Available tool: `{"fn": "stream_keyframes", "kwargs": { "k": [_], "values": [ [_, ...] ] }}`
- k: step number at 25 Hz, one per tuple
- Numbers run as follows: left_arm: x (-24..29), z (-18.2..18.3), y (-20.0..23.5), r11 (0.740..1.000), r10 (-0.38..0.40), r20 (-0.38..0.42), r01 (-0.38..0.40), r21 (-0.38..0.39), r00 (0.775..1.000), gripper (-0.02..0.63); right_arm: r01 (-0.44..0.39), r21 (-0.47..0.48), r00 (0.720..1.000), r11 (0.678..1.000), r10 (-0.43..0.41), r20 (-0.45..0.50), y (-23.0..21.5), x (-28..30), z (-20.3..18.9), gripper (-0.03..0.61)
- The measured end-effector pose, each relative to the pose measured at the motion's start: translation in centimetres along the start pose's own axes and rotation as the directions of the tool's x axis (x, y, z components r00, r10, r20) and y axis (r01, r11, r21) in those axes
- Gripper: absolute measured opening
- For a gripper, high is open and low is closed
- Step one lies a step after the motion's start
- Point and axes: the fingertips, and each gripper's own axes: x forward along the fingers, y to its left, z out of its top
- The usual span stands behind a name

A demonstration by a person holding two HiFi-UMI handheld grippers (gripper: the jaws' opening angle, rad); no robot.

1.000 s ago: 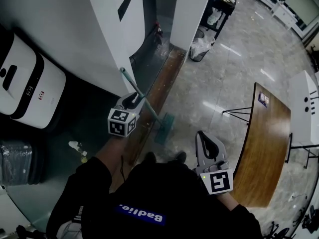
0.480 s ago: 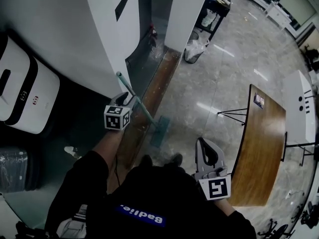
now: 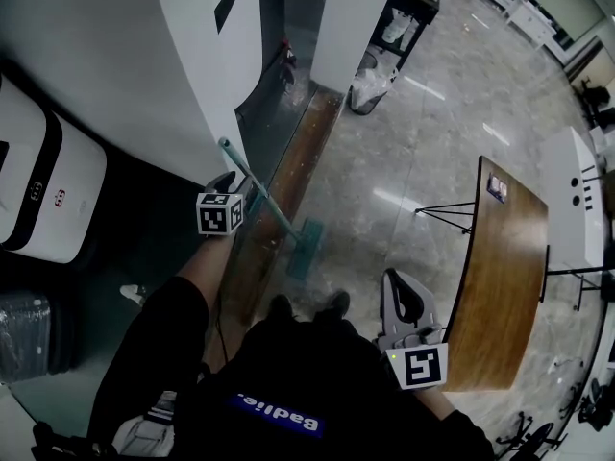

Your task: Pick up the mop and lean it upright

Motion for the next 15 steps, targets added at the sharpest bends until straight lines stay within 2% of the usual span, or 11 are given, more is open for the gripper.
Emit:
{"fn": "stream_keyframes", "kwargs": {
  "k": [7, 15],
  "values": [
    [2.4, -1.2, 2.1, 1.000, 0.014, -0.049, -0.013, 0.023, 0.999, 0.189, -0.003, -0.016, 1.000, 1.000, 0.002, -0.028, 0.1, 1.1, -0.2, 0.006],
    [4.5, -1.9, 2.7, 0.999, 0.015, -0.066, -0.017, -0.027, 0.998, 0.189, 0.011, -0.027, 0.998, 1.000, -0.013, -0.057, -0.6, 1.4, -0.6, 0.006]
  ]
}}
